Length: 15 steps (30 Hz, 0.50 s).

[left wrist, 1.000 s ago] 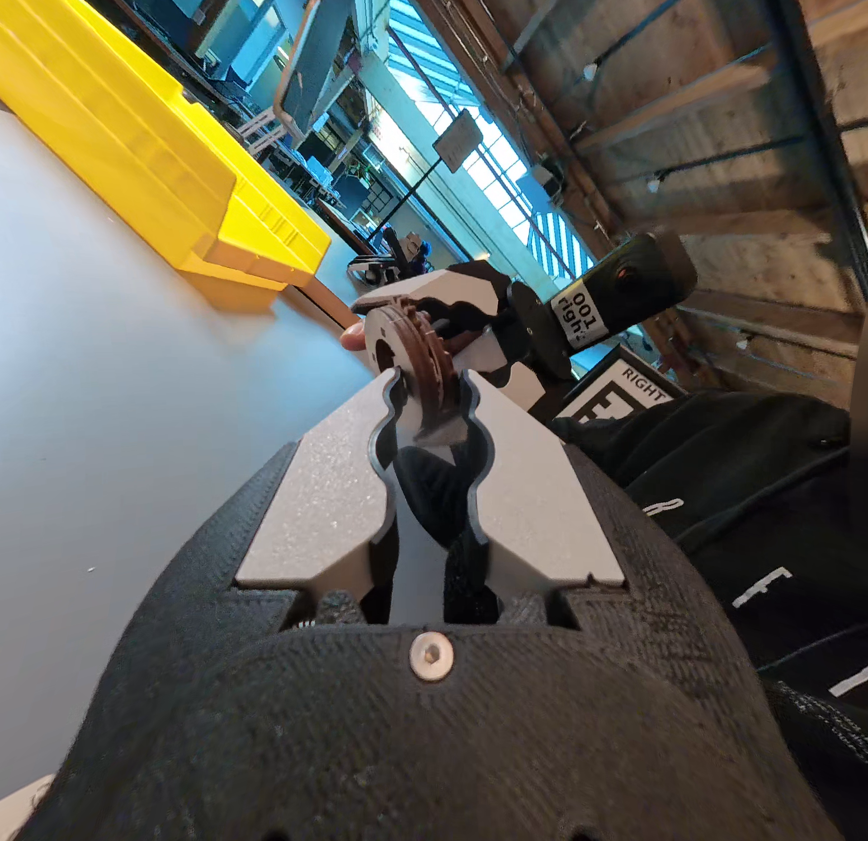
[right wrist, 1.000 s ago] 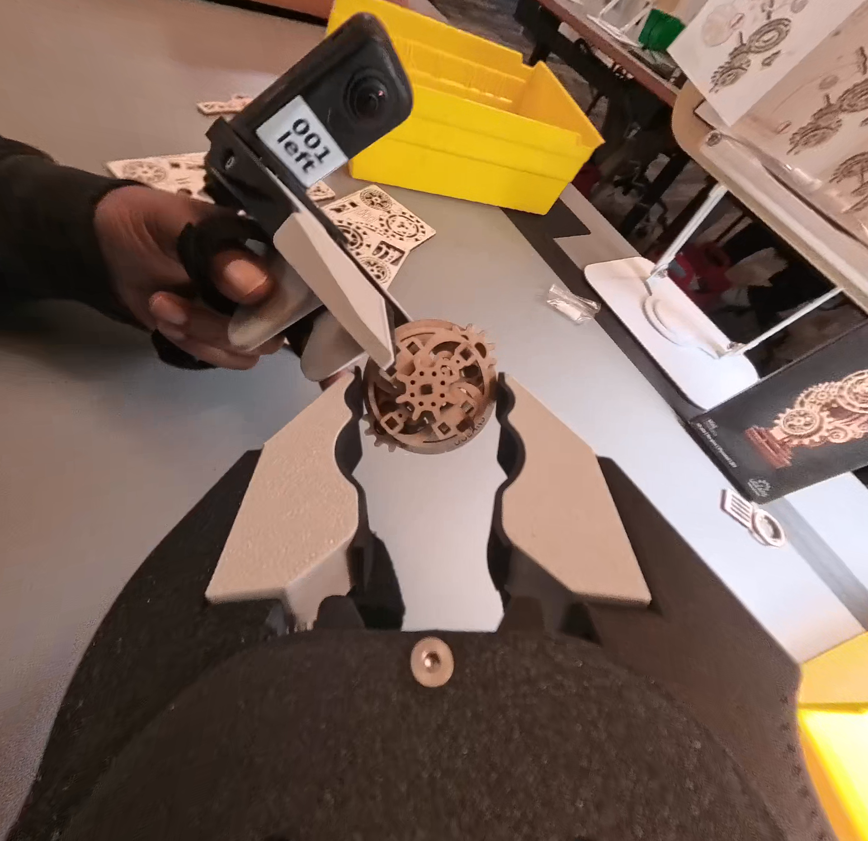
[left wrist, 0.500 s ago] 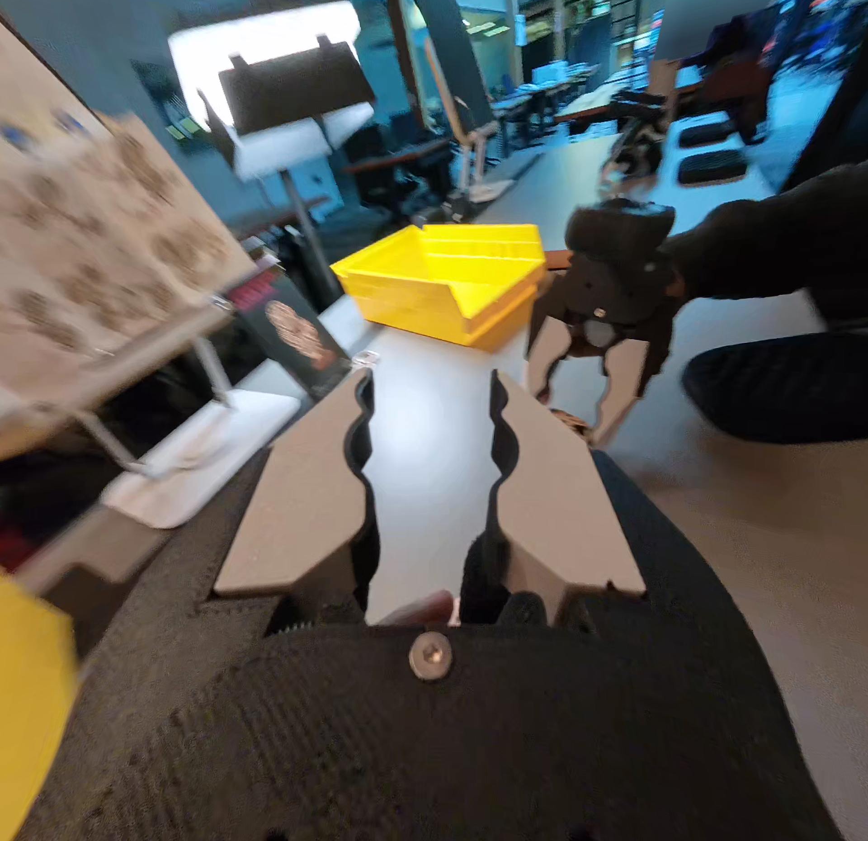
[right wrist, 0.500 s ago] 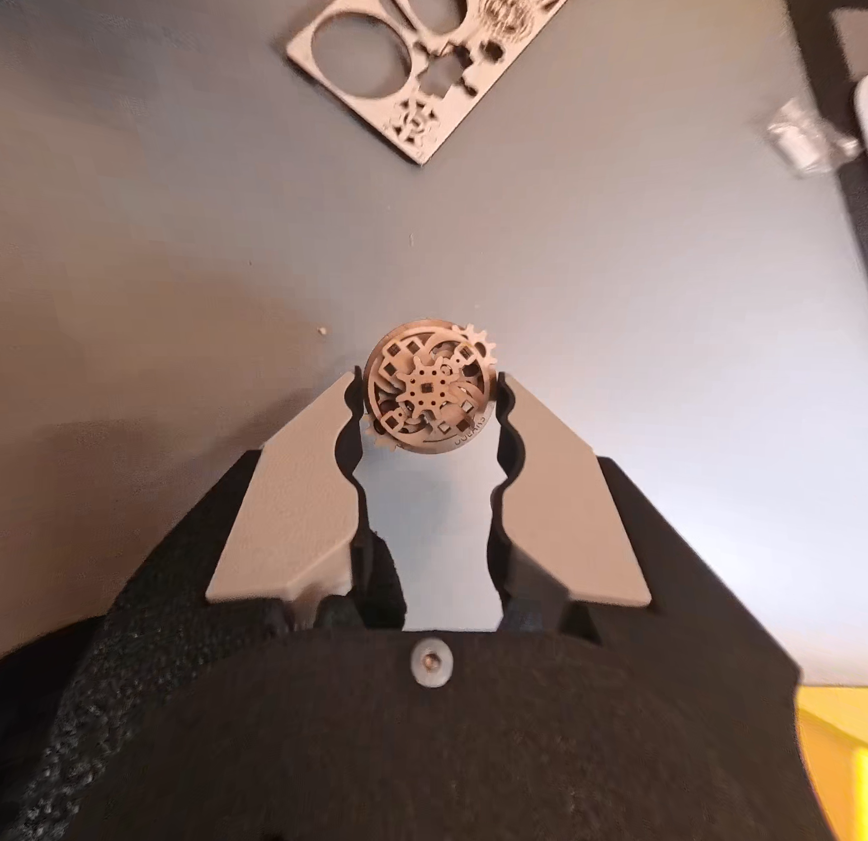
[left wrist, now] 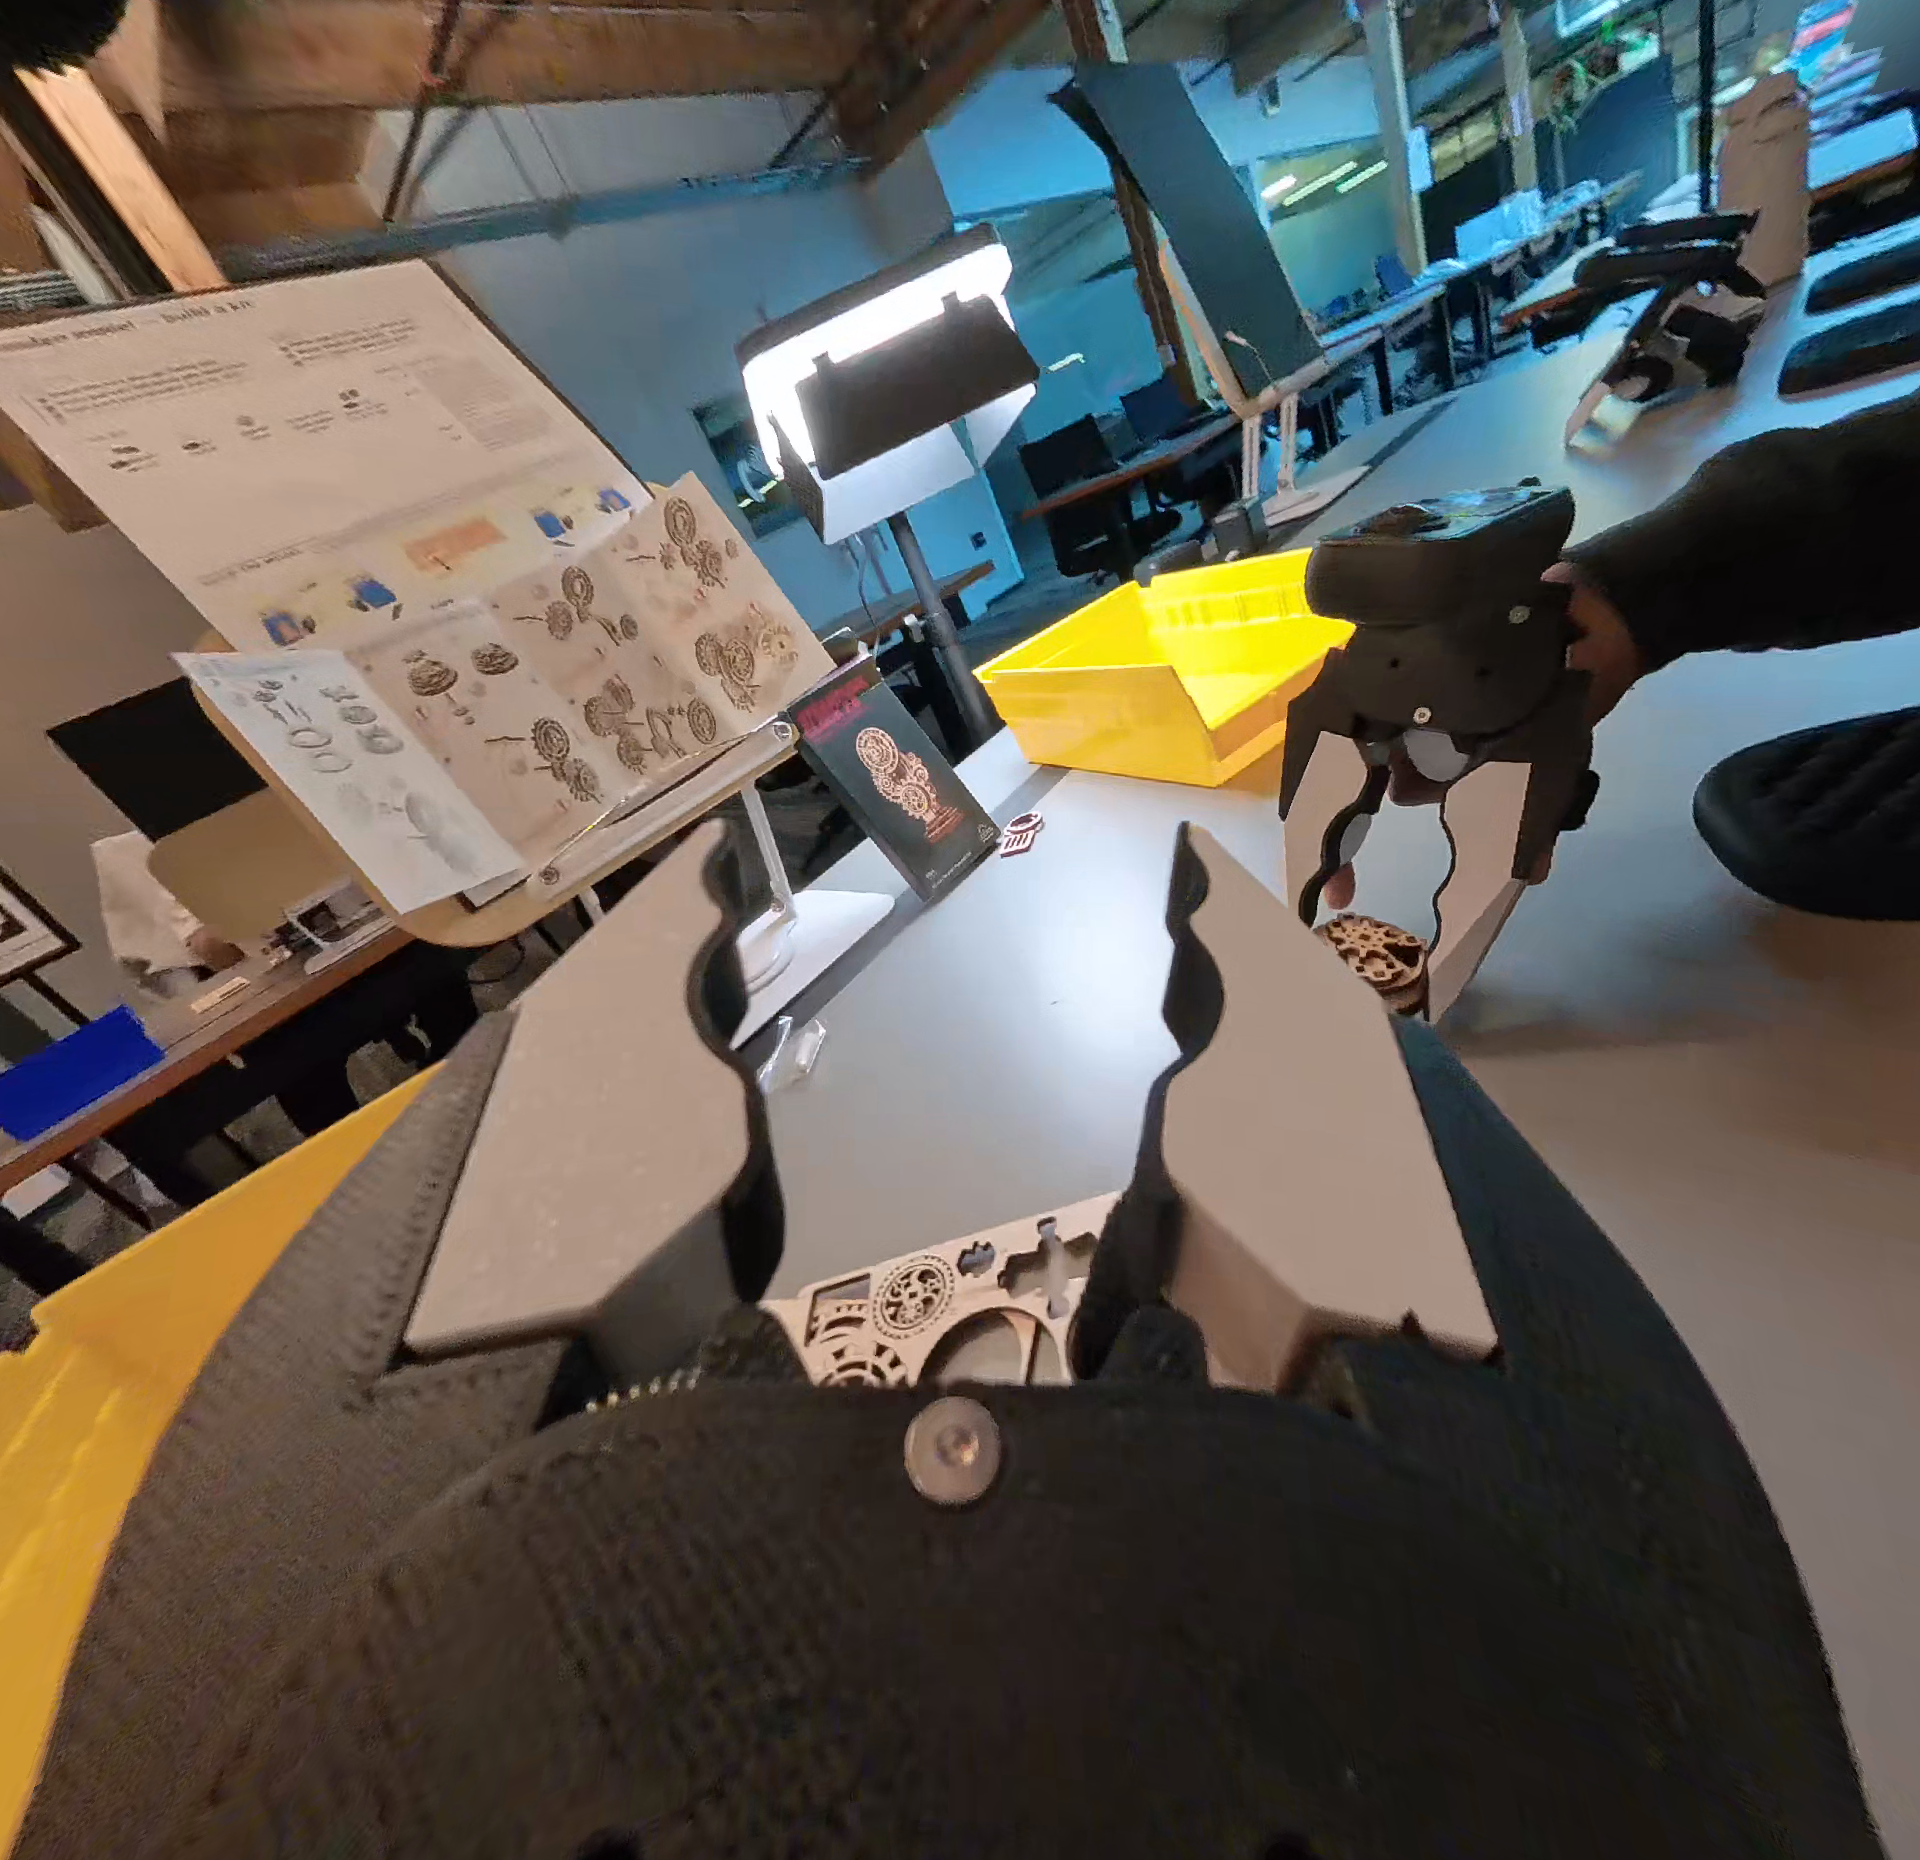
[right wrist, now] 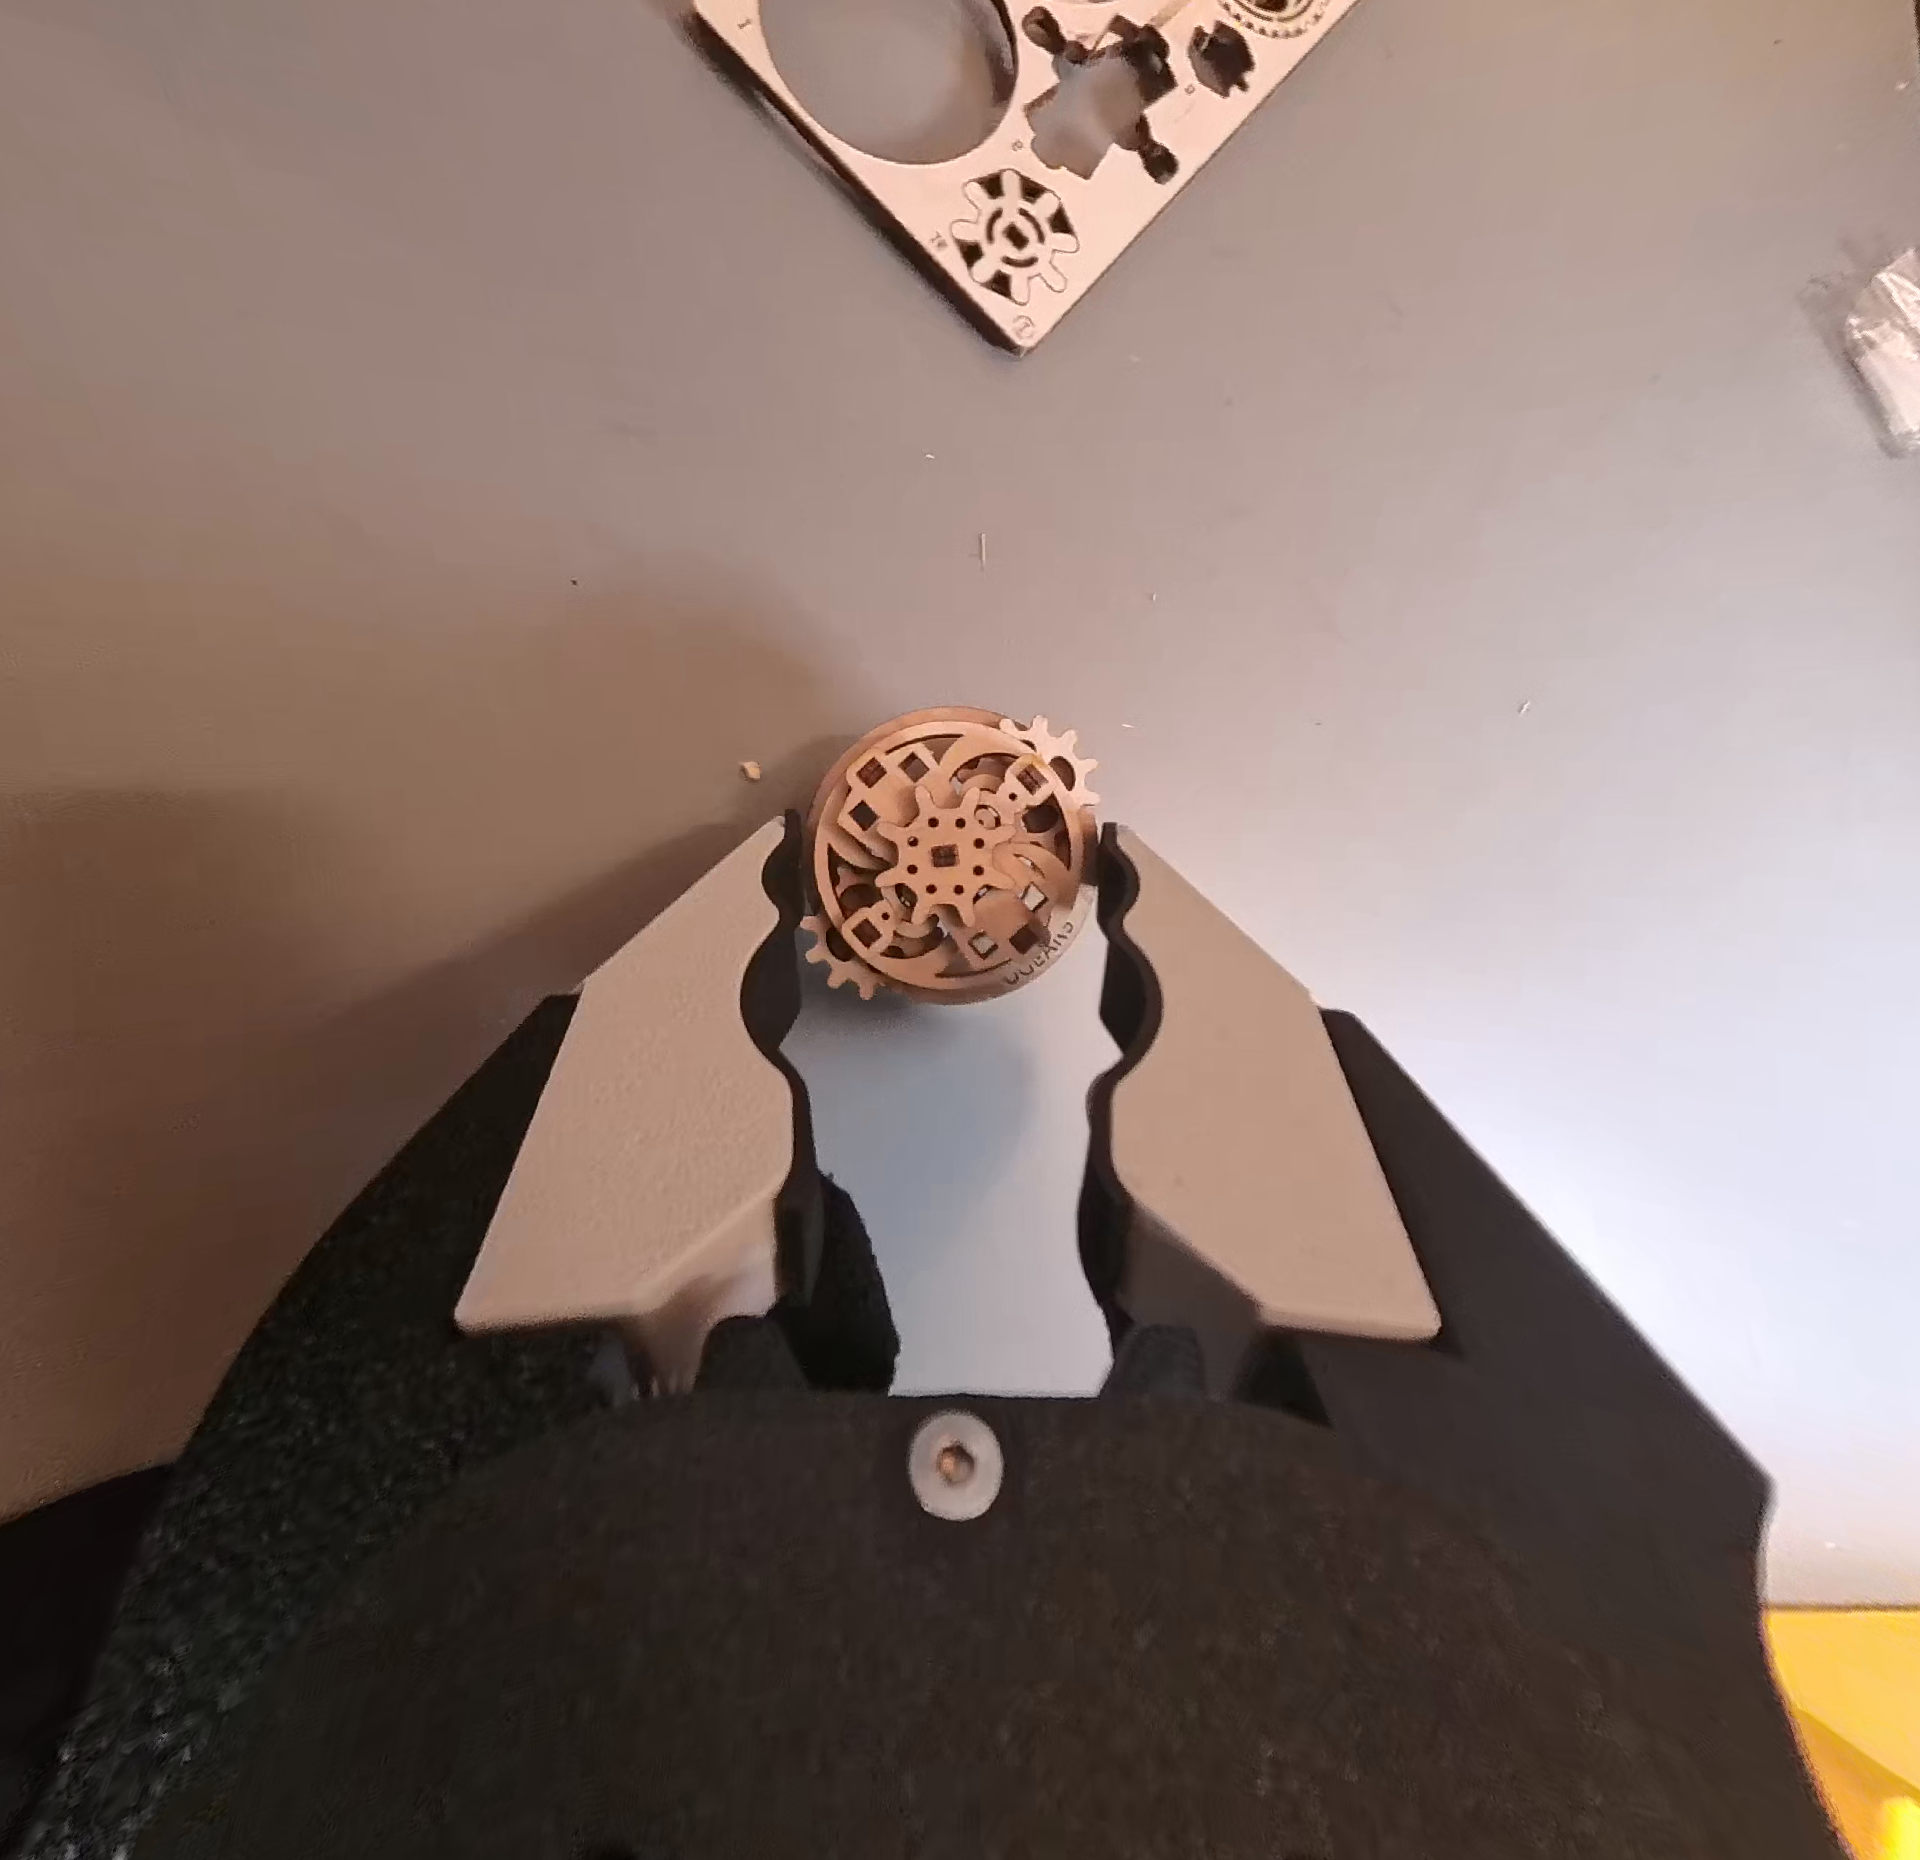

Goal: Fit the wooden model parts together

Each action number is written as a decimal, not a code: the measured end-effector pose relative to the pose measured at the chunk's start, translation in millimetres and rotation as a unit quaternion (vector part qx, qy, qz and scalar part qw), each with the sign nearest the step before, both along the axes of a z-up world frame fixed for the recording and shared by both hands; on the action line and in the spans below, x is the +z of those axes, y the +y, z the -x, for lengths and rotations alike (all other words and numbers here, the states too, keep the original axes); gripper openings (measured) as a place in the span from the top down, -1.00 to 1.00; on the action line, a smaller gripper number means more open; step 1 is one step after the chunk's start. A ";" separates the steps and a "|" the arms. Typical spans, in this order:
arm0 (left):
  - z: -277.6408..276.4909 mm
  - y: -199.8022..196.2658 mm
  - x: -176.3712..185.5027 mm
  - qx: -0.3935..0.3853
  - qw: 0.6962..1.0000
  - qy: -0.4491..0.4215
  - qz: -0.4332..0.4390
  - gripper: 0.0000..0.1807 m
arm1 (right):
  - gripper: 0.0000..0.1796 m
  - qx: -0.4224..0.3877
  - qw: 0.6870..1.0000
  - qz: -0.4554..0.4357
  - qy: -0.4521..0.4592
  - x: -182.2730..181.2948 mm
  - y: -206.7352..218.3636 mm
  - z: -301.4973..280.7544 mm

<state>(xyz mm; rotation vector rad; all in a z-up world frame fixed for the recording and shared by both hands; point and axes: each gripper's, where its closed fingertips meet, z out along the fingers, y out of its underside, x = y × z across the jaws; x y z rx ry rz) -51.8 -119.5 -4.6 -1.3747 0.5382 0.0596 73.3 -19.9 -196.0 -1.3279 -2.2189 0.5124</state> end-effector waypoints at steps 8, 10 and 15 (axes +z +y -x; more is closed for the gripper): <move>21.5 -22.7 -20.3 -0.005 0.987 -0.151 0.047 1.00 | 0.39 0.009 1.000 -0.009 0.000 -0.3 -12.4 -2.2; 23.6 -20.0 -30.6 0.013 0.991 -0.117 0.068 0.88 | 0.39 0.014 1.000 -0.006 -0.003 -2.5 -13.5 -2.3; 20.9 -11.1 -61.8 0.035 0.990 -0.053 0.122 0.32 | 0.39 0.026 0.999 -0.001 -0.021 -8.0 -11.2 -0.2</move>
